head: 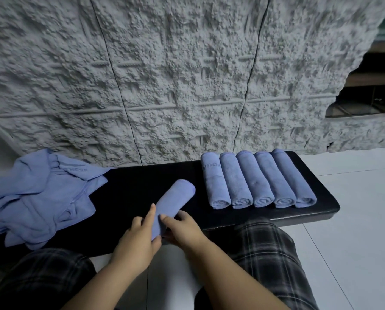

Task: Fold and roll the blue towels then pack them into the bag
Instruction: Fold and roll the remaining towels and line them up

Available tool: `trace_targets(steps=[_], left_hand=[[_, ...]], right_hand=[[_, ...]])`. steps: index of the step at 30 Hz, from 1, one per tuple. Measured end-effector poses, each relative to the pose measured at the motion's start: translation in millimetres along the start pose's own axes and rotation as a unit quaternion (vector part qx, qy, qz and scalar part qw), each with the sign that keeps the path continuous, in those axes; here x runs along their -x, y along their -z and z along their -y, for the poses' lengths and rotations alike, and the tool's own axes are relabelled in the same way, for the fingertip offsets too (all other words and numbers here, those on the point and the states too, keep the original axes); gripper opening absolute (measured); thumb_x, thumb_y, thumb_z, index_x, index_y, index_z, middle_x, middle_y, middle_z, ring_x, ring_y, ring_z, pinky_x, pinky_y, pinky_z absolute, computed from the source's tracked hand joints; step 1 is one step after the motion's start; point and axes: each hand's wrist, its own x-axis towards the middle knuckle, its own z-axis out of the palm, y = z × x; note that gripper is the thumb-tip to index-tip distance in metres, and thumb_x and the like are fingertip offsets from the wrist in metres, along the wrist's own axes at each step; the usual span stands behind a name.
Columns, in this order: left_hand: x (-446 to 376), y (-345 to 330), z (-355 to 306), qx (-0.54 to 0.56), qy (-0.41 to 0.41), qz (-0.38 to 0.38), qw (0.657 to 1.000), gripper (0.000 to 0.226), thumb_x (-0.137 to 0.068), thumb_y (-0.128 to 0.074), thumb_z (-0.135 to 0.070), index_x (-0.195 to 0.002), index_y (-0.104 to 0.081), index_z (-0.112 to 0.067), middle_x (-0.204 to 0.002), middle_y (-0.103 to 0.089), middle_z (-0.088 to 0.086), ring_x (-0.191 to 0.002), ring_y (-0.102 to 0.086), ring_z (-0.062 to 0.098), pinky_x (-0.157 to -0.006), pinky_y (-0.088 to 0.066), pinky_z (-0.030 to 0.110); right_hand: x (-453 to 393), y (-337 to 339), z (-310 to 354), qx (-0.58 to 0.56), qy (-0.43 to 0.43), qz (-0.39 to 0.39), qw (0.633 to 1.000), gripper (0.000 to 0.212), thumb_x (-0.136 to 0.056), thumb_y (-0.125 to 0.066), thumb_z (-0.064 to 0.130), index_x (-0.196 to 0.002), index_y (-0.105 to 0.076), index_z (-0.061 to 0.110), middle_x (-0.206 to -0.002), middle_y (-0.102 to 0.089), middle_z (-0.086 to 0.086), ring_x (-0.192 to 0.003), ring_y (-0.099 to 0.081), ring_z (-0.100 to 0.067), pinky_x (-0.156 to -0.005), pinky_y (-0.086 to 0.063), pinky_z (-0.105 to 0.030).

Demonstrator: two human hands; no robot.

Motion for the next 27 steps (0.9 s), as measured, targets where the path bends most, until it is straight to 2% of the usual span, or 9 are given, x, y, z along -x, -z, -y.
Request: trace_targets(steps=[5,10,13,16,18,21,23,25,27], left_hand=[[-9,11,-13,0.140,-0.022,-0.016,0.990,0.085,-0.090,-0.057,-0.030,-0.149,0.003,-0.031,-0.127,-0.040,0.003,-0.093,-0.059,0.019,-0.079,-0.051,0.034],[-26,21,-45,0.253,-0.080,-0.038,0.963,0.084,-0.083,-0.066,-0.015,-0.149,-0.015,-0.028,-0.120,-0.041,0.000,-0.078,-0.060,0.008,-0.076,-0.048,0.023],[-33,19,-68,0.292,-0.126,-0.030,0.948,0.081,-0.083,-0.066,-0.009,-0.148,-0.019,-0.024,-0.118,-0.041,-0.001,-0.075,-0.057,0.002,-0.075,-0.046,0.018],[-39,15,-88,0.336,-0.150,-0.018,0.930,0.080,-0.083,-0.064,-0.009,-0.147,-0.018,-0.026,-0.126,-0.044,-0.002,-0.088,-0.055,-0.007,-0.080,-0.046,0.017],[-41,10,-97,0.376,-0.154,0.002,0.914,0.081,-0.081,-0.063,-0.016,-0.144,-0.015,-0.037,-0.131,-0.048,-0.003,-0.104,-0.057,0.000,-0.090,-0.049,0.027],[-35,4,-111,0.373,-0.180,0.014,0.910,0.074,-0.085,-0.059,-0.012,-0.130,-0.016,-0.052,-0.133,-0.043,-0.019,-0.114,-0.051,-0.003,-0.092,-0.046,0.022],[-29,2,-120,0.344,-0.213,0.015,0.914,0.070,-0.087,-0.058,-0.009,-0.129,-0.018,-0.049,-0.133,-0.031,-0.032,-0.121,-0.042,-0.007,-0.098,-0.039,0.016],[-24,-1,-126,0.319,-0.241,0.018,0.916,0.068,-0.089,-0.057,-0.008,-0.131,-0.018,-0.045,-0.132,-0.023,-0.037,-0.123,-0.035,-0.011,-0.103,-0.032,0.014],[-20,-5,-128,0.315,-0.246,0.029,0.916,0.066,-0.090,-0.056,-0.011,-0.133,-0.018,-0.046,-0.135,-0.024,-0.034,-0.121,-0.035,-0.017,-0.101,-0.032,0.010]], right_hand=[[-7,7,9,-0.114,0.041,0.021,0.992,0.050,-0.080,-0.065,0.018,-0.127,-0.051,0.024,-0.108,-0.071,-0.008,-0.095,-0.069,-0.024,-0.090,-0.054,-0.043],[-10,22,33,-0.088,0.119,-0.127,0.981,0.054,-0.078,-0.072,0.033,-0.119,-0.051,0.004,-0.104,-0.070,-0.014,-0.092,-0.069,-0.023,-0.082,-0.056,-0.033],[1,41,51,-0.082,0.153,-0.177,0.969,0.041,-0.082,-0.070,0.031,-0.109,-0.055,0.004,-0.100,-0.070,-0.014,-0.087,-0.069,-0.019,-0.079,-0.055,-0.031],[17,52,66,-0.074,0.177,-0.166,0.967,0.042,-0.073,-0.074,0.029,-0.107,-0.058,0.011,-0.097,-0.071,-0.010,-0.085,-0.070,-0.020,-0.082,-0.056,-0.038],[26,58,73,-0.090,0.191,-0.166,0.963,0.041,-0.071,-0.075,0.022,-0.107,-0.058,0.016,-0.091,-0.070,-0.008,-0.077,-0.068,-0.020,-0.078,-0.056,-0.041],[38,71,84,-0.137,0.203,-0.206,0.948,0.023,-0.079,-0.068,0.007,-0.100,-0.061,0.013,-0.076,-0.067,-0.003,-0.066,-0.062,-0.017,-0.063,-0.053,-0.031],[45,81,91,-0.172,0.205,-0.255,0.929,0.004,-0.080,-0.062,0.005,-0.084,-0.060,0.006,-0.061,-0.059,-0.002,-0.055,-0.055,-0.016,-0.052,-0.044,-0.021],[49,93,98,-0.205,0.206,-0.307,0.906,0.007,-0.083,-0.059,0.006,-0.076,-0.057,0.006,-0.051,-0.049,0.003,-0.042,-0.043,-0.010,-0.041,-0.035,-0.013],[50,110,103,-0.245,0.211,-0.351,0.879,0.010,-0.086,-0.057,0.007,-0.076,-0.055,0.006,-0.054,-0.047,0.001,-0.038,-0.040,-0.006,-0.039,-0.032,-0.011]])
